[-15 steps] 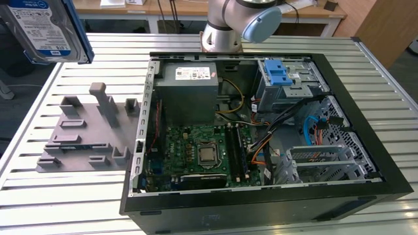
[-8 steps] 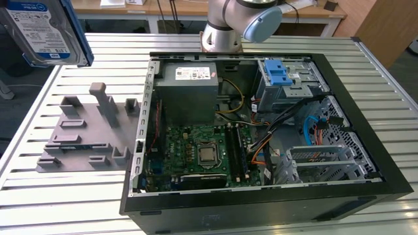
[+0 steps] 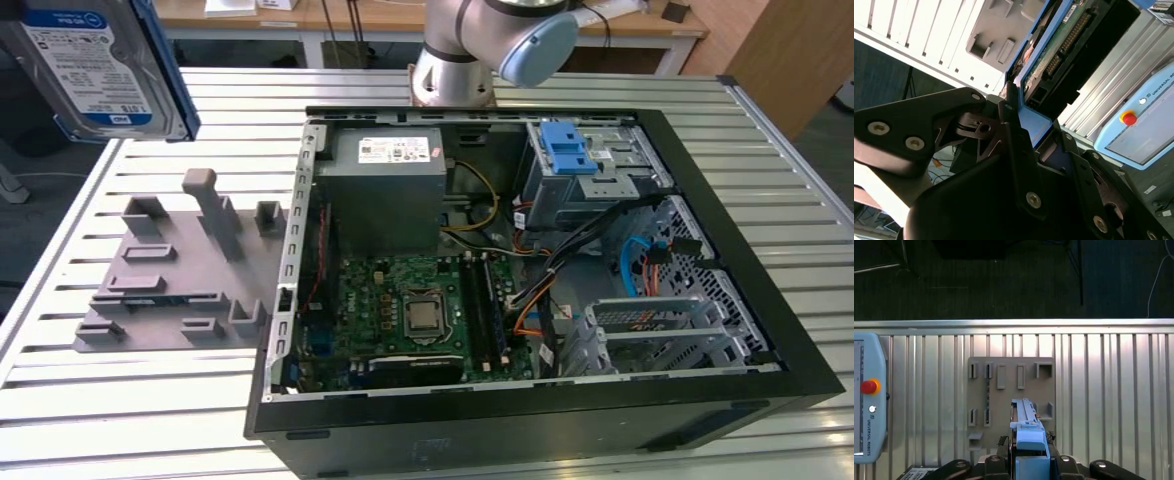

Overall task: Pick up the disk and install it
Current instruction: 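Pick up the disk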

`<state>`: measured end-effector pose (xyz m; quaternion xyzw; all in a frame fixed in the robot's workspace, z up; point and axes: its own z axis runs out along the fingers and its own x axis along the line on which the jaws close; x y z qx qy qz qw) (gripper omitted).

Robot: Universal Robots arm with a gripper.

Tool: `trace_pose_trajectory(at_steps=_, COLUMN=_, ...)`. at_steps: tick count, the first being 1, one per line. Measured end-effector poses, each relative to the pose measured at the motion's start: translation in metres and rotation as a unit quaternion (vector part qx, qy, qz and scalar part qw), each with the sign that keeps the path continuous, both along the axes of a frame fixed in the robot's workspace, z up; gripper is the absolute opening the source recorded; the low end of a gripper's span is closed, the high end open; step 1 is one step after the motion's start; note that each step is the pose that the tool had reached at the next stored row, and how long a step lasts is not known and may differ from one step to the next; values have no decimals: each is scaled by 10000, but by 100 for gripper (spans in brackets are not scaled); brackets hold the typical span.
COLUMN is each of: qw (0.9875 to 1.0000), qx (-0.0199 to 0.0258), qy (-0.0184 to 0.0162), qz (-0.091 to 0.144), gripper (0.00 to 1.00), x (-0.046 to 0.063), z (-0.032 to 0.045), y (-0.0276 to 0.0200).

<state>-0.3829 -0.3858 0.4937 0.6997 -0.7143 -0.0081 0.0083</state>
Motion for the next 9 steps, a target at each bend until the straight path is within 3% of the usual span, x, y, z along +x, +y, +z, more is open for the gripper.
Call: trace_pose_trajectory(at_steps=9, qw=10000, qx=0, qy=0, qz=0, gripper=36, x=105, z=0, y=-20)
